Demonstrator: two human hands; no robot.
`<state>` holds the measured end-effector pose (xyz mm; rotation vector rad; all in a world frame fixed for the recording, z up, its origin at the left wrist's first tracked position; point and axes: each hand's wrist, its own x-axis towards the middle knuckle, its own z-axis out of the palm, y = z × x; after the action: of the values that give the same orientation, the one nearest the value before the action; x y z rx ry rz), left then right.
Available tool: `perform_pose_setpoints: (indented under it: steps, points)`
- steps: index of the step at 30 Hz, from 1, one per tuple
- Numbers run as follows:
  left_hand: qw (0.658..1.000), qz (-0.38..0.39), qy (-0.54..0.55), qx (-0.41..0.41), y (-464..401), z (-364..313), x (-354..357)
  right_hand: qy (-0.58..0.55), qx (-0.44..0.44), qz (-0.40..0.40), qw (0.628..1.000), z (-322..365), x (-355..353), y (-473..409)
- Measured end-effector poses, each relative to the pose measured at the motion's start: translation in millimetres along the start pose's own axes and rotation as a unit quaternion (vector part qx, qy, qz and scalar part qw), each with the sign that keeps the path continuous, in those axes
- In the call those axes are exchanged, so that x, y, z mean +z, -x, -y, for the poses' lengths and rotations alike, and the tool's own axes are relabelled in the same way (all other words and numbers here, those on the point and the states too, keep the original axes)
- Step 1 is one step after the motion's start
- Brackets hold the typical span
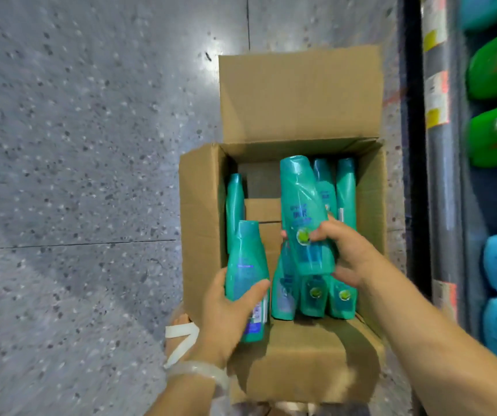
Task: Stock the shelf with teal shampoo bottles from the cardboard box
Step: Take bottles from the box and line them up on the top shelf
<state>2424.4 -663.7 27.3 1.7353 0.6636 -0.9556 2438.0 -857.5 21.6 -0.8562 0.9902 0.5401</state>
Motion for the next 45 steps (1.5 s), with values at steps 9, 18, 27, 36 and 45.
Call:
perform_pose_setpoints:
  steps: [9, 18, 27, 36, 45]
  points:
    - [0.975, 0.126, 0.035, 0.178, 181, -211, -16, -0.094, -0.114, 0.022, 0.989, 86, 37, 273]
    - [0.883, 0.310, -0.019, 0.353, 412, -371, -31, -0.181, -0.367, -0.074, 0.910, 165, 107, 532]
    - [0.723, 0.479, -0.132, 0.480, 621, -402, -1, -0.228, -0.555, -0.202, 0.774, 104, 133, 758]
    - [0.584, 0.644, -0.181, 0.460, 800, -330, 57, -0.248, -0.611, -0.392, 0.642, -12, 104, 932]
    - [0.590, 0.636, -0.196, 0.457, 872, -272, 115, -0.306, -0.635, -0.481, 0.521, -76, 24, 1030]
